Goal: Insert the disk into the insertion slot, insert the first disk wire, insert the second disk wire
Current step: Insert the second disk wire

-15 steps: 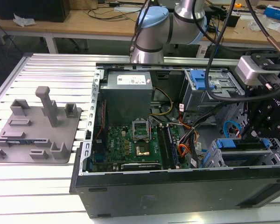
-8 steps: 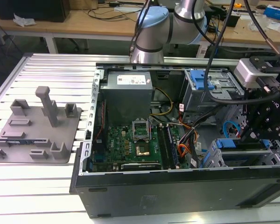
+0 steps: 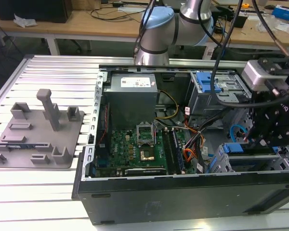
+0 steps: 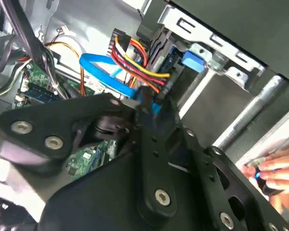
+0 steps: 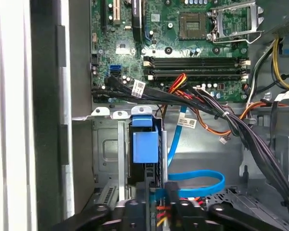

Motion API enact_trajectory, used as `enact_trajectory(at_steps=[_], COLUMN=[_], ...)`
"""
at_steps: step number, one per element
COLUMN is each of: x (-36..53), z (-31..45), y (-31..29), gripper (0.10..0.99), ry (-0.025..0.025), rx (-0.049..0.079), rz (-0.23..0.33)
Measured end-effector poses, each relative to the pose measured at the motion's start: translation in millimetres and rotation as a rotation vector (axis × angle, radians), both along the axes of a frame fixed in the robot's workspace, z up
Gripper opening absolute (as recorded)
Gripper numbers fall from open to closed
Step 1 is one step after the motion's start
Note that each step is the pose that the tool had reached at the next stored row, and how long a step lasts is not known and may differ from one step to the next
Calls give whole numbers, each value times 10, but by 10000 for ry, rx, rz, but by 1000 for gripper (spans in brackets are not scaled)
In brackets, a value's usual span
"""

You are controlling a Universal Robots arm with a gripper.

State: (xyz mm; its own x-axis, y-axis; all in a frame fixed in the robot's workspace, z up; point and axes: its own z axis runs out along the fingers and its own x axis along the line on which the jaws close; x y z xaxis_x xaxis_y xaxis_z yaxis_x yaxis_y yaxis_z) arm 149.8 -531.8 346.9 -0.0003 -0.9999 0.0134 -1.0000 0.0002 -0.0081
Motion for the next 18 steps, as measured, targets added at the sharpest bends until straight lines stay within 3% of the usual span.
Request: enact_trajectory(at_steps=[2, 3, 4, 5, 6, 7, 9, 18], x=[0, 0, 0, 0, 0, -1, -2, -3], z=[120, 211, 253, 328, 415, 504, 520, 521], y=[6, 13, 19, 31, 46, 49, 49, 49], gripper=[416, 416, 416, 404, 337, 212, 106, 106], ry=[0, 0, 0, 0, 0, -2, -6, -6], rx=[-9, -17, -22, -30, -33, -36, -33, -36], rz=[-1, 0, 0, 0, 0, 1, 9, 67])
